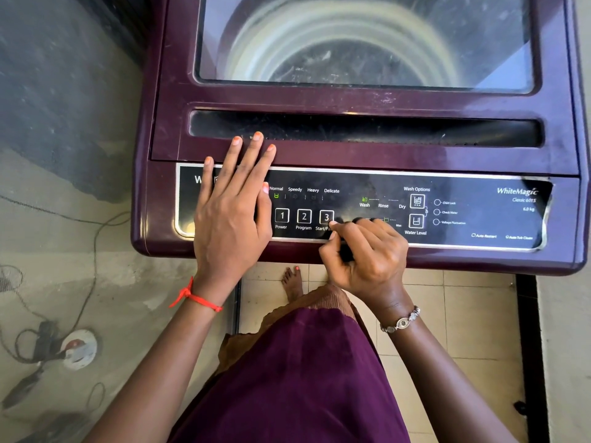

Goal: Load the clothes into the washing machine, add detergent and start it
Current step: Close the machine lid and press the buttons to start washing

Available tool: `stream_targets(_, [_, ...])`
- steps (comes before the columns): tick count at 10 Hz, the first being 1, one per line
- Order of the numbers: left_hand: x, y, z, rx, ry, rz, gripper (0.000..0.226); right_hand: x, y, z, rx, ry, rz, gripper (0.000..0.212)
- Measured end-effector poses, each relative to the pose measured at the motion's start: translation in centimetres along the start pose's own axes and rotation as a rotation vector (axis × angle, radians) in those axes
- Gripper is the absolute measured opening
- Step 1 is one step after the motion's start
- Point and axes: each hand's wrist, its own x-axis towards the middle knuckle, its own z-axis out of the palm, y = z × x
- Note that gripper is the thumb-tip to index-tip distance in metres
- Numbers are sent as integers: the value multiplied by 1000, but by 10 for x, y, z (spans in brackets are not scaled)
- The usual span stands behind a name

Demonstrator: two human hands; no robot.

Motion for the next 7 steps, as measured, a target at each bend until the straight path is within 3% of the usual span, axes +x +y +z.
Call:
stream_targets(4, [0,0,-1,0,1,4,45,-1,-1,0,-16,4,1,31])
stream_targets(5, [0,0,0,-1,4,6,45,-1,0,-2,100,15,23,30])
stream_targets(6, [0,0,0,-7,3,6,45,2,-1,-15,339,86,250,28])
stream_targets(7, [0,0,0,-14,3,7,45,5,4,-26,558,263,569,23])
